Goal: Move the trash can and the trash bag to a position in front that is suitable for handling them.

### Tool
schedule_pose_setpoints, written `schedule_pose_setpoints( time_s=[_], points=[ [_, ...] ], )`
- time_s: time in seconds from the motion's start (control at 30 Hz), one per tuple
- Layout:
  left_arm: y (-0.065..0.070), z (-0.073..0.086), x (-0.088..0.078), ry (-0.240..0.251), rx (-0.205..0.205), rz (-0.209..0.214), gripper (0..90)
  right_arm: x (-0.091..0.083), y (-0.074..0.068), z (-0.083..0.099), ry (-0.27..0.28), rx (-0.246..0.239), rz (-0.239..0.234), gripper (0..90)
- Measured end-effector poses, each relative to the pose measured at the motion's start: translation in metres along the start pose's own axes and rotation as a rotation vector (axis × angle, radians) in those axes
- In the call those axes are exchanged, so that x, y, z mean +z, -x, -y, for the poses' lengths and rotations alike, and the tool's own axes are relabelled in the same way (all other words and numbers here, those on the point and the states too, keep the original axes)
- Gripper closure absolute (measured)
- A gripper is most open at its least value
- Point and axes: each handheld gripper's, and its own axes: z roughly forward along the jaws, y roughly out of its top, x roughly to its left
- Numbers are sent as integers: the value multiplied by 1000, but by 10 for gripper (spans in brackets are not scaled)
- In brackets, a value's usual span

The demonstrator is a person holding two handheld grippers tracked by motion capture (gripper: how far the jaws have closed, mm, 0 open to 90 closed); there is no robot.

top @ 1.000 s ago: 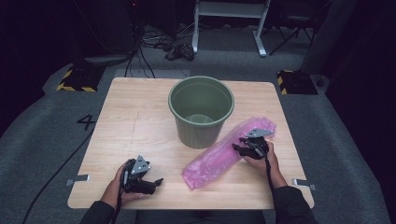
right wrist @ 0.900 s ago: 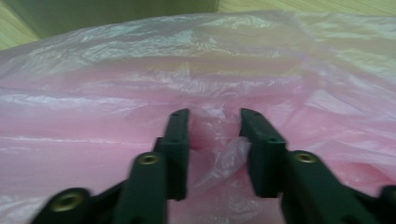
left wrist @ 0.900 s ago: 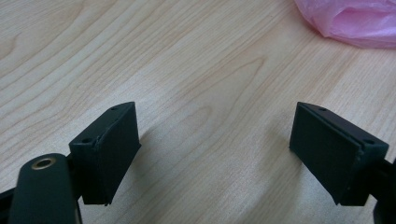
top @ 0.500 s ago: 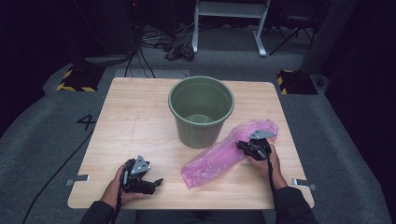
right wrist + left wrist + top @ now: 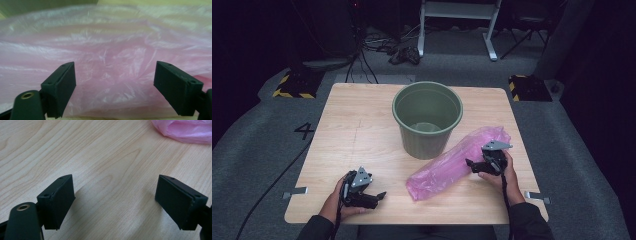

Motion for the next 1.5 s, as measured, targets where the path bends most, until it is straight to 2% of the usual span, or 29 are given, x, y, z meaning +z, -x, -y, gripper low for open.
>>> schedule_pose_setpoints(
  time_s=[0.03,0.07,0.1,0.27,0.37,0.53,0.7,0.9,1.3,1.5],
  points=[
    [0,0,0,0,0,0,156,5,-1,1,-28,-5,7,170],
    [0,0,0,0,0,1,156,8,0,2,-34,4,-1,151],
    [0,0,0,0,1,1,156,9,1,3,-33,18,-16,148],
    [0,0,0,2,2,1,156,9,2,4,-16,21,-21,179],
    [0,0,0,2,5,0,156,6,0,6,14,16,-34,375],
    [0,-4,4,-1,10,7,155,3,-1,7,24,-2,-65,675],
    [1,-11,11,0,18,19,155,3,0,7,30,9,-90,850],
    [1,-12,12,-1,20,22,156,0,0,5,49,-13,-85,883],
    [0,-9,9,0,25,29,156,-23,6,-4,187,-2,-90,892],
    [0,-10,10,1,26,27,156,-35,6,-7,266,-21,-110,893]
  ],
)
